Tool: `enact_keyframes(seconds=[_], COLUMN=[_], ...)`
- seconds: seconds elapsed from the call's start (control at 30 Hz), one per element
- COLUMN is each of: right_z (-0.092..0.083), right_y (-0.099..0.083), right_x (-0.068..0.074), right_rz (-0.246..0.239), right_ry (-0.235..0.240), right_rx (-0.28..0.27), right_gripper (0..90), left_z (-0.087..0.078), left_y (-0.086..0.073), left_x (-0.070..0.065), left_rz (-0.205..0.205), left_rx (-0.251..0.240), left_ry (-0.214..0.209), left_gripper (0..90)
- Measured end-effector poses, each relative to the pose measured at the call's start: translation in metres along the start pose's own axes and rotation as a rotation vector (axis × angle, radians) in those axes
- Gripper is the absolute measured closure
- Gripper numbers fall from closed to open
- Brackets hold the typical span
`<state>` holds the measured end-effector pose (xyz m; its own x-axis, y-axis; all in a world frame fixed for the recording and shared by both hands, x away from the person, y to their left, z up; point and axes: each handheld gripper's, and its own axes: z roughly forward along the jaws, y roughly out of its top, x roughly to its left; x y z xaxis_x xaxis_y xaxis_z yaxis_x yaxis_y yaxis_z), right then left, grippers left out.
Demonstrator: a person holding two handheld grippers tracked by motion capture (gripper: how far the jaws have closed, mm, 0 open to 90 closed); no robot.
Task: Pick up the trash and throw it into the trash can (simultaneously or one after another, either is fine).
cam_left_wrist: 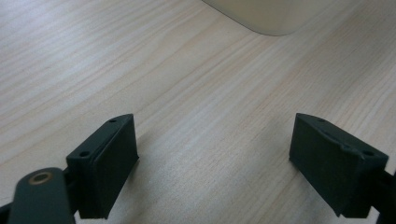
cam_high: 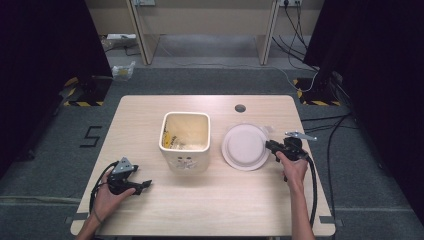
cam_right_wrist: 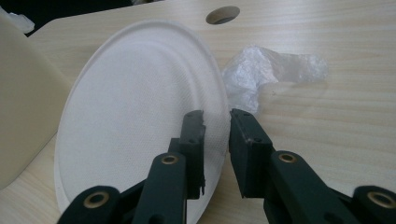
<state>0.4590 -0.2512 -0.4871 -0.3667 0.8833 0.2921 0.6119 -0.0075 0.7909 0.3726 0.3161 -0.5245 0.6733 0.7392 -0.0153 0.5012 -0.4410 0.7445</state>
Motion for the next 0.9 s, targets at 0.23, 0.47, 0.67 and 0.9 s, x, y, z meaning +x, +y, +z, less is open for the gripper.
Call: enact_keyframes(seconds=[0.23,0.47,0.67,0.9], right_z=[0.001,0.003,-0.001,-0.008], right_y=[0.000,-0.001,0.001,0.004], right_x=[-0.009,-0.009,-0.005,0.001], right_rz=[0.067,0.071,0.059,0.057], right_ry=[0.028,0.053,0.082,0.130], right_rx=[-0.010,-0.004,-0.034,-0.073], right_gripper=[75.6,80.3,87.6,90.0], left_z=[0.000,0.000,0.000,0.000], left_y=[0.000,0.000,0.000,0.000], left_x=[0.000,0.000,0.000,0.000], left_rz=[0.000,0.000,0.000,0.000], left_rx=[0.000,0.000,0.000,0.000], left_ry=[0.000,0.001,0.001,0.000], left_gripper=[14.2,14.2,14.2,14.2])
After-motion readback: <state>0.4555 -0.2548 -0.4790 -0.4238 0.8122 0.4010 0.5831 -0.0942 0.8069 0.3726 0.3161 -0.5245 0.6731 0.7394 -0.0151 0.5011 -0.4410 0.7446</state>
